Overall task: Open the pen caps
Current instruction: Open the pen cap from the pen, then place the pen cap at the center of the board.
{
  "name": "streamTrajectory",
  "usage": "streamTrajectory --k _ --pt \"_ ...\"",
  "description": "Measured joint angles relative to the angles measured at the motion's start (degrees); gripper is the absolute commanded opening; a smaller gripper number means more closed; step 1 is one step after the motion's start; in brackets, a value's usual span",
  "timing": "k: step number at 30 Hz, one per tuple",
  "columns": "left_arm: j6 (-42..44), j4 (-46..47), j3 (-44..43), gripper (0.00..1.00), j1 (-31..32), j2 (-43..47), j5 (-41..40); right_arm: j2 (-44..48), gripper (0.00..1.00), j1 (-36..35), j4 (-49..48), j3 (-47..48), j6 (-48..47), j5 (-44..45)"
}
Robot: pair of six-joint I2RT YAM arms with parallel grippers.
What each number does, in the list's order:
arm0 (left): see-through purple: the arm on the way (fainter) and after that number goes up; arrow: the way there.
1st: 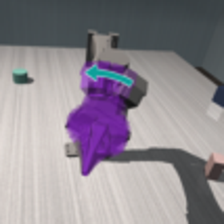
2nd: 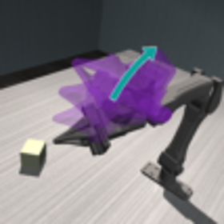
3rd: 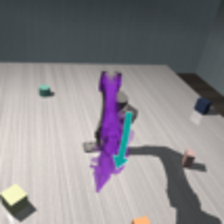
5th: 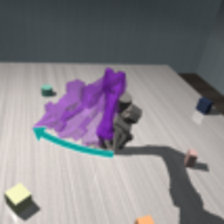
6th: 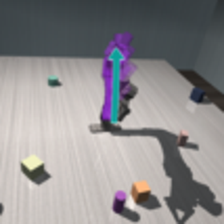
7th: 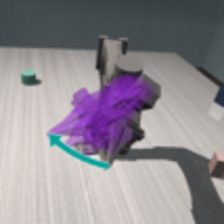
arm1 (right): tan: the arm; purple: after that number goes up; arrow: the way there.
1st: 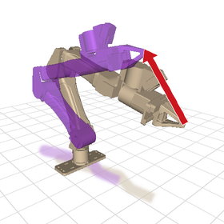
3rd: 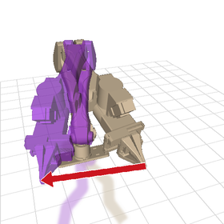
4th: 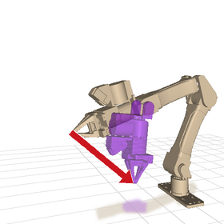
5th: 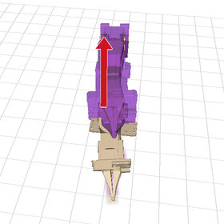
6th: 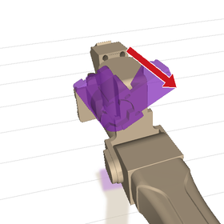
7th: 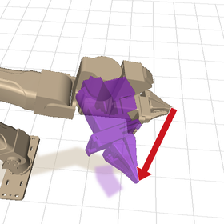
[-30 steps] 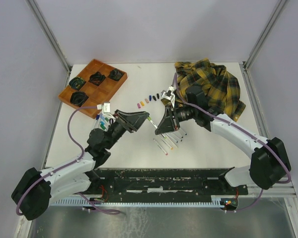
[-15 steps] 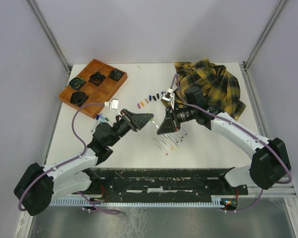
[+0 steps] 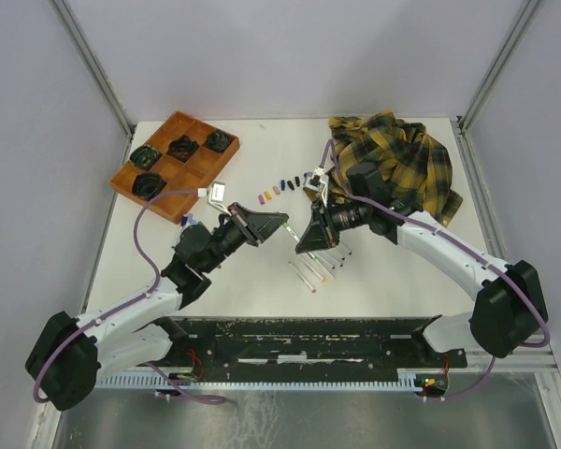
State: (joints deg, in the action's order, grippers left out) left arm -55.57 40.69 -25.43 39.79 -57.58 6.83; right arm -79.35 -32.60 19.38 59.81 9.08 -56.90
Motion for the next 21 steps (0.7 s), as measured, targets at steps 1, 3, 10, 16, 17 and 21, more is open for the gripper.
streamTrajectory --k 1,3,10,16,17,21 --pt "0.02 -1.44 -0.35 0.03 -0.59 0.70 0.35 0.00 0.00 -0.04 -0.24 0.11 -0.02 0.02" --pt "0.02 -3.58 -1.01 0.03 -2.14 1.92 1.53 0.00 0.00 -0.35 -1.38 0.42 -0.02 0.48" --pt "-0.04 -5.46 -10.16 0.03 -16.31 2.51 -0.37 -0.48 0.00 -1.53 0.24 1.84 -1.95 2.97" --pt "-0.11 -1.07 -17.75 0.03 -23.06 -0.70 -2.34 -2.51 0.00 -2.05 3.89 1.84 -2.84 3.26" --pt "-0.11 -1.18 -17.88 0.03 -23.23 -1.01 -2.14 -2.69 0.00 -2.05 4.04 1.84 -2.75 3.50" --pt "0.15 -5.31 -17.22 0.03 -23.34 -2.12 -0.81 -2.82 0.00 -2.21 3.89 1.81 -1.75 5.44"
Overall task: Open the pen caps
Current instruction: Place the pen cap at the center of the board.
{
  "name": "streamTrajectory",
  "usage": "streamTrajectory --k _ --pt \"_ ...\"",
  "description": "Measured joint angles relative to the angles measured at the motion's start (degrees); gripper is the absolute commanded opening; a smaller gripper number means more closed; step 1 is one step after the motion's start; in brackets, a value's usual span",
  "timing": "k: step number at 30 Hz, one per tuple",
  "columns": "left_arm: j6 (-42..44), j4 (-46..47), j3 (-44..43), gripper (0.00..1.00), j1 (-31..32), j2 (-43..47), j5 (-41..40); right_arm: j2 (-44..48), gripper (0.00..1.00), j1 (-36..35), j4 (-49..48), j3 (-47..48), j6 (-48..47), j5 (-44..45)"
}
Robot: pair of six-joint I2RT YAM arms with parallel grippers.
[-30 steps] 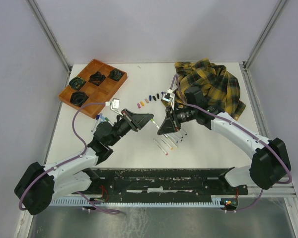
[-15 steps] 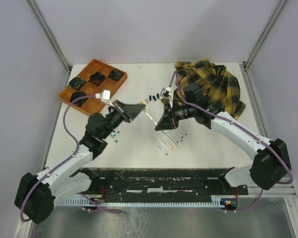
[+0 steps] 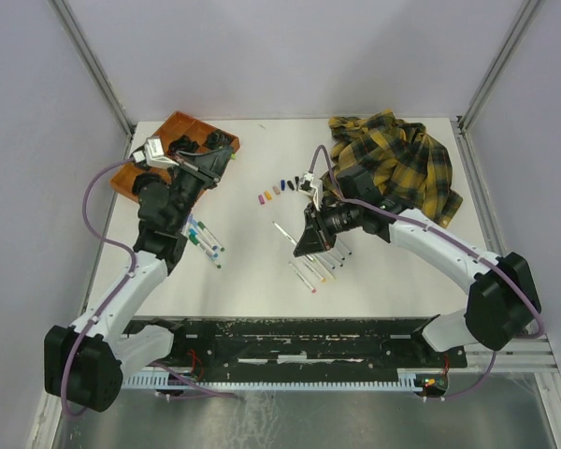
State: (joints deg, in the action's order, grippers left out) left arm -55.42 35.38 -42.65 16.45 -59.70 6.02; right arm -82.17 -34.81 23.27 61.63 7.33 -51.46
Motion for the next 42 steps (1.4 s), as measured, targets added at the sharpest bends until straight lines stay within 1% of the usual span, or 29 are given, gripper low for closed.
streamTrajectory --k 4,10,12,14,20,24,31,34,42 --pt "0.83 -5.92 3.34 0.03 0.02 -1.68 -0.04 -0.17 0.00 -0.44 -0.11 -0.07 1.22 2.75" --pt "2.62 -19.19 4.39 0.03 0.02 -12.24 -3.28 -1.97 0.00 -0.83 0.02 -0.07 2.56 6.99" --pt "3.54 -24.15 3.04 0.03 0.02 -17.22 -4.83 -3.26 0.00 -0.83 0.39 -0.07 2.86 8.46" --pt "4.44 -27.23 1.07 0.03 0.02 -20.92 -6.14 -4.22 0.00 -0.83 0.81 -0.04 2.89 9.18" --pt "7.39 -35.89 -11.04 0.03 0.81 -35.45 -10.23 -6.43 0.00 -1.05 2.23 -0.02 2.91 10.80" --pt "8.92 -39.85 -18.05 0.08 2.08 -42.80 -11.87 -6.56 0.00 -1.09 2.67 0.15 2.89 11.28" --pt "11.13 -45.18 -26.73 0.16 3.96 -51.60 -13.49 -6.91 0.00 -1.09 3.58 0.74 2.89 11.52" --pt "11.63 -45.90 -28.92 0.19 4.31 -52.98 -13.44 -6.93 0.00 -1.09 3.80 1.07 2.89 11.52" --pt "11.69 -46.40 -30.47 0.24 4.33 -54.27 -13.16 -6.95 0.00 -1.09 4.26 1.27 2.89 11.54"
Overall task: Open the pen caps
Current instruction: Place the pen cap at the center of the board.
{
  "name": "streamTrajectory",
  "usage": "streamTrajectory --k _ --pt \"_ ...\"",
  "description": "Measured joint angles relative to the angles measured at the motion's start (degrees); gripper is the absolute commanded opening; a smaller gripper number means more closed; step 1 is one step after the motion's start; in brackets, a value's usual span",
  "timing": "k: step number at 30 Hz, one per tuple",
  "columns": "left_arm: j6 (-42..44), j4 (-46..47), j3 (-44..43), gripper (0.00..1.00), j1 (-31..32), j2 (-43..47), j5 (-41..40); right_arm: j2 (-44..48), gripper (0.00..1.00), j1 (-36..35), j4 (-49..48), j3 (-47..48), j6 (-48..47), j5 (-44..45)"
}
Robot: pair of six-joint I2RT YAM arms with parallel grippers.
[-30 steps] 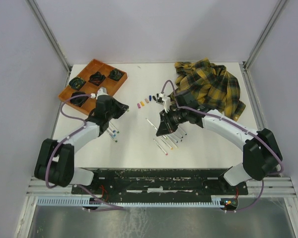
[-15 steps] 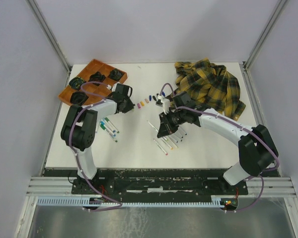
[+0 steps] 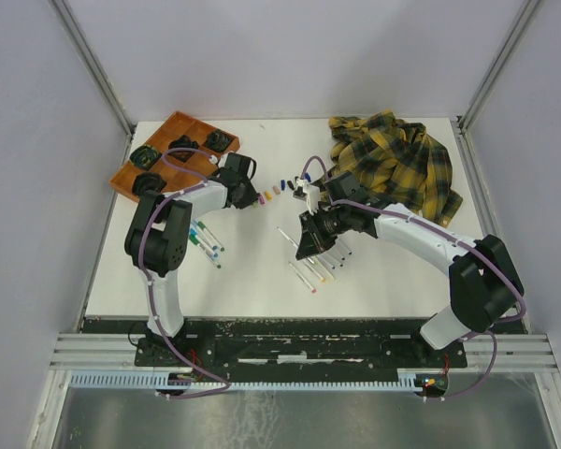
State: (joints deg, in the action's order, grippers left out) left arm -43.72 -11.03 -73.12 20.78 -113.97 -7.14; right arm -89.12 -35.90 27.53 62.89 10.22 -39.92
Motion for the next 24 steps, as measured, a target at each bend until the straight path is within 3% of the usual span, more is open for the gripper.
streamTrajectory --k 8,11,24 --pt "0.00 -0.04 -0.07 0.26 0.00 0.00 0.00 0.00 0.00 0.00 0.39 0.00 0.00 0.00" --pt "0.02 -0.09 -0.07 0.31 0.00 0.00 0.00 0.00 0.00 0.00 0.39 0.00 0.00 0.00" --pt "0.13 -0.46 -0.31 0.32 0.00 0.00 -0.04 -0.74 0.00 0.00 0.39 0.31 0.00 0.04"
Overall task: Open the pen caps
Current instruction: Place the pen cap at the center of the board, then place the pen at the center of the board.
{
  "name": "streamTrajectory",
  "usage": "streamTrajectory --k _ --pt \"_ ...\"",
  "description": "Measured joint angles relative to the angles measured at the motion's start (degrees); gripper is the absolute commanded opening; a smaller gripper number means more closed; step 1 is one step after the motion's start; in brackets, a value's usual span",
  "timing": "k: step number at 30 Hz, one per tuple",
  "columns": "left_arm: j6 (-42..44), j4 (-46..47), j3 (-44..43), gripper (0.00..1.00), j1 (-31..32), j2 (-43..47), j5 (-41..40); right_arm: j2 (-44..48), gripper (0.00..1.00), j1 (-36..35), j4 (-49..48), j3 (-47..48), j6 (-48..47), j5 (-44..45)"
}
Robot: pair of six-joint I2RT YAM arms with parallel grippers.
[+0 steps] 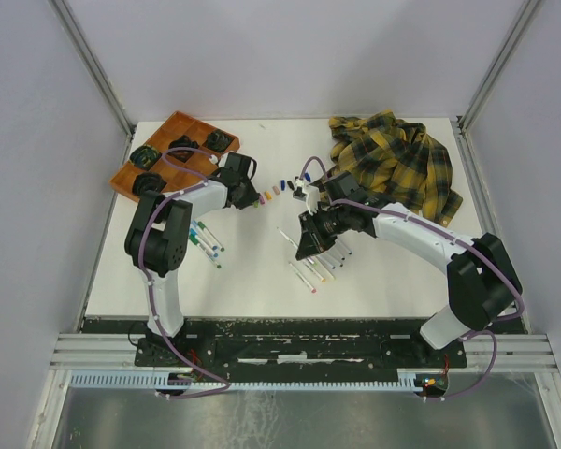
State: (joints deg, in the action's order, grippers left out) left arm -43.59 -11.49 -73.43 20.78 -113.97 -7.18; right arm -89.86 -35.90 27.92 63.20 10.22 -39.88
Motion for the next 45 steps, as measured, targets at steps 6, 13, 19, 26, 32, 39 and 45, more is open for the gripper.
streamTrajectory --k 6,13,19,26,32,39,45 --pt "0.15 -1.09 0.04 0.33 0.00 0.68 0.15 0.00 0.00 -0.13 0.00 0.00 0.00 0.02" --pt "0.90 -1.31 3.93 0.33 0.00 9.94 1.36 0.00 0.00 -3.04 -0.46 -0.02 0.33 2.49" --pt "3.08 4.90 15.61 0.41 0.00 26.75 1.29 -1.09 0.02 -8.02 -0.85 -0.11 3.89 12.20" --pt "6.10 12.22 36.33 0.55 0.00 50.16 -1.38 -4.66 0.03 -12.57 -0.13 -1.53 9.77 21.03" --pt "6.36 12.46 49.00 0.59 0.00 69.24 -3.85 -7.34 0.07 -16.83 0.92 -1.53 11.28 26.88" --pt "6.21 11.34 55.32 0.60 0.00 83.76 -5.27 -10.05 0.13 -18.88 2.16 -1.53 12.59 32.11" --pt "5.92 9.84 56.76 0.59 0.00 88.19 -5.92 -11.15 0.18 -19.19 2.80 -1.51 13.14 34.75"
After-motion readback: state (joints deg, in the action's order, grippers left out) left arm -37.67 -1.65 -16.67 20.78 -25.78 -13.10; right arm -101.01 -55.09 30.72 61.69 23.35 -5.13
